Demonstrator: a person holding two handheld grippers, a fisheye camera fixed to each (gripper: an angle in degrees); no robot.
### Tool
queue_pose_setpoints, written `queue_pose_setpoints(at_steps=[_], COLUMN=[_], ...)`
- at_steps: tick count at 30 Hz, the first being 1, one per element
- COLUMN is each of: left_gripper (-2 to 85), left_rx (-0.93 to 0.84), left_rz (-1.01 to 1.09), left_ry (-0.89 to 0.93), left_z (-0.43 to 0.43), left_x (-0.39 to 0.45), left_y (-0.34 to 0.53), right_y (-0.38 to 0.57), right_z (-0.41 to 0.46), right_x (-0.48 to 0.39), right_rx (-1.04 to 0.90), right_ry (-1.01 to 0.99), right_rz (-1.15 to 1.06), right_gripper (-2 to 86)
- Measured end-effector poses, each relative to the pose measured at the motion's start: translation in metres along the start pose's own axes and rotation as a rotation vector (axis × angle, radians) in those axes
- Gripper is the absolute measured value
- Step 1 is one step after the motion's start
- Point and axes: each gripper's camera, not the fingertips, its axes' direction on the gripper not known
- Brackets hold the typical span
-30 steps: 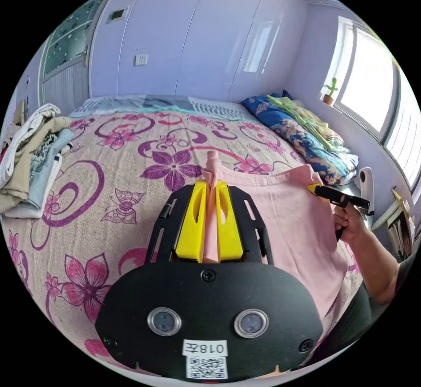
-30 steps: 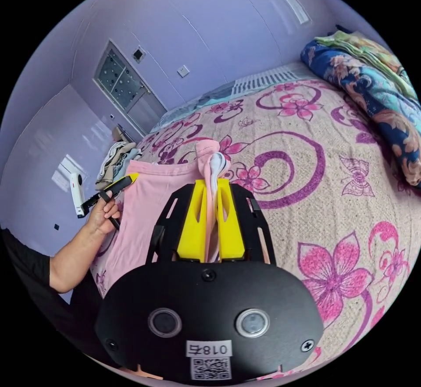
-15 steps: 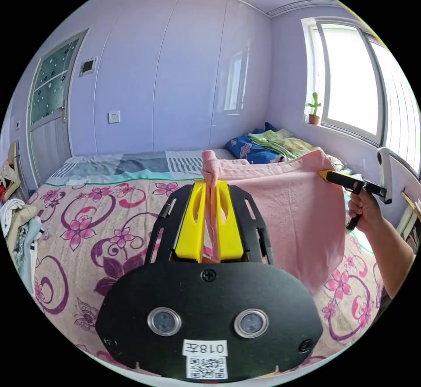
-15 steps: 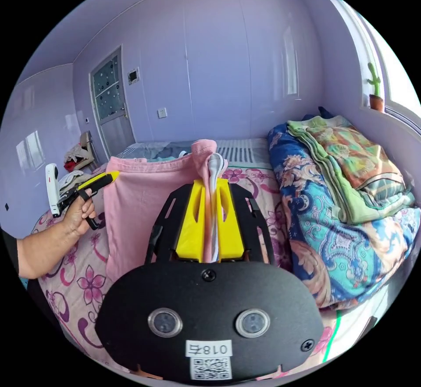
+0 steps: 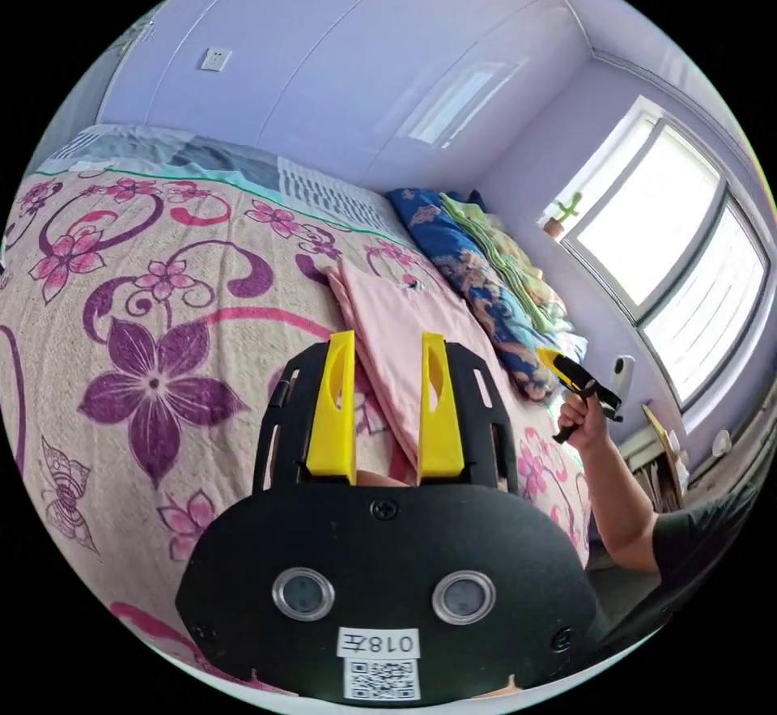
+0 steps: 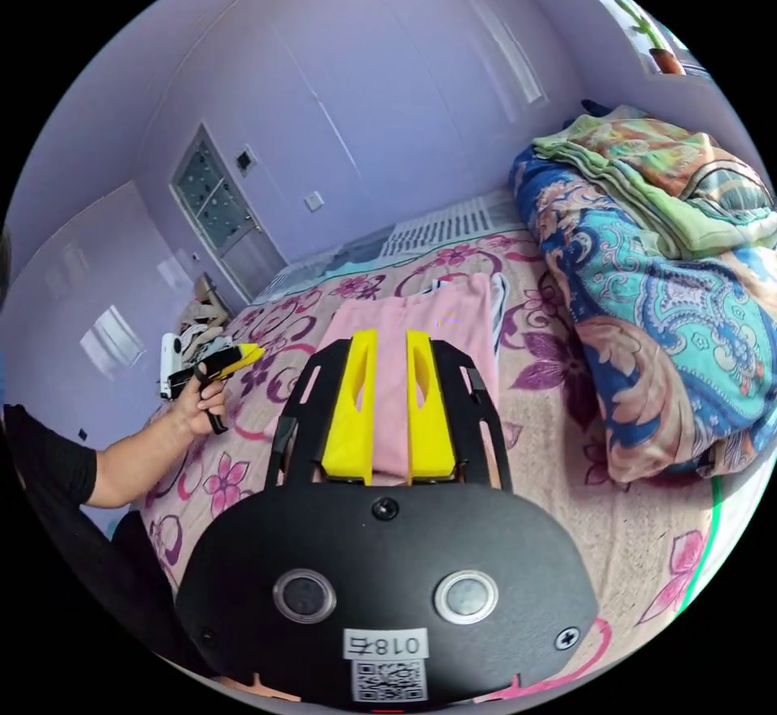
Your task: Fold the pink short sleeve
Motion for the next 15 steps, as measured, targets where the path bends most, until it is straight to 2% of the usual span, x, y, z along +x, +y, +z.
queue_pose_setpoints(at_steps=[1,3,5,15], left_gripper=[11.1,10.4,10.2,11.3], left_rx=[-0.031,-0.215,-0.399,-0.186], left_rz=[0.012,0.033,-0.004,-0.117], left_ry=[0.019,0.062,0.028,0.005], left_z=[0.004,0.029,0.053,0.002], left_x=[0.004,0.013,0.007,-0.007], left_y=[0.005,0.017,0.021,-0.015], right_y=[0.012,0.028,0.042,0.043], right_z=[-0.001,0.005,0.022,-0.022], right_x=[-0.001,0.009,0.035,0.068], right_rx=[-0.044,-0.137,-0.347,-0.155], right_ry=[-0.005,0.029,0.131,0.049], right_rz=[0.016,0.079,0.223,0.321], right_gripper=[5.3,4.9,5.3,8.2])
